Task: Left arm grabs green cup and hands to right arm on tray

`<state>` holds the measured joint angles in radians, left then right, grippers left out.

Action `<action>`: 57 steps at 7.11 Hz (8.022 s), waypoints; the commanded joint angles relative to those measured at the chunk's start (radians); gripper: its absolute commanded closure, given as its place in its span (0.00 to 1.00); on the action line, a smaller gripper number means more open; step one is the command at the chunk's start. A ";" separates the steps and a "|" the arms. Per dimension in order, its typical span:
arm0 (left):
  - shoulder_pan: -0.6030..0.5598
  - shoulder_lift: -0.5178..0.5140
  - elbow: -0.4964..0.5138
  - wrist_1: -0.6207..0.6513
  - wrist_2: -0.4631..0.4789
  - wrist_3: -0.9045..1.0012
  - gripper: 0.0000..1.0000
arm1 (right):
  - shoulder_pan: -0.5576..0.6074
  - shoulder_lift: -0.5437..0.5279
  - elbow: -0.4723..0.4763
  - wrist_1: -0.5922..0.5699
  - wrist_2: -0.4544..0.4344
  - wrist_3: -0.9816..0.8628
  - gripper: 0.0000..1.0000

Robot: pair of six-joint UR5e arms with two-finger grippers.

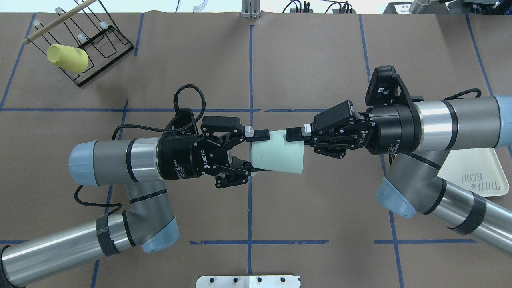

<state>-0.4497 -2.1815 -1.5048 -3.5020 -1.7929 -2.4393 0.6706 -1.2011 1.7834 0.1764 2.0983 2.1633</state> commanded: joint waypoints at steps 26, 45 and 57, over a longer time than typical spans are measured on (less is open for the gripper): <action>-0.357 0.158 -0.253 1.469 -0.226 0.974 0.00 | 0.293 -0.445 0.114 -1.623 0.077 -1.663 1.00; -1.119 0.646 -0.278 2.276 -0.537 2.774 0.00 | 0.779 -0.706 0.174 -1.623 0.253 -2.068 0.00; -1.123 0.723 -0.239 2.072 -0.612 2.587 0.00 | 0.840 -0.733 0.202 -1.881 0.236 -2.314 0.00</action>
<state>-1.5734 -1.4599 -1.7573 -1.3547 -2.4056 0.1511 1.5106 -1.9295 1.9915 -1.7052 2.3180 -0.1541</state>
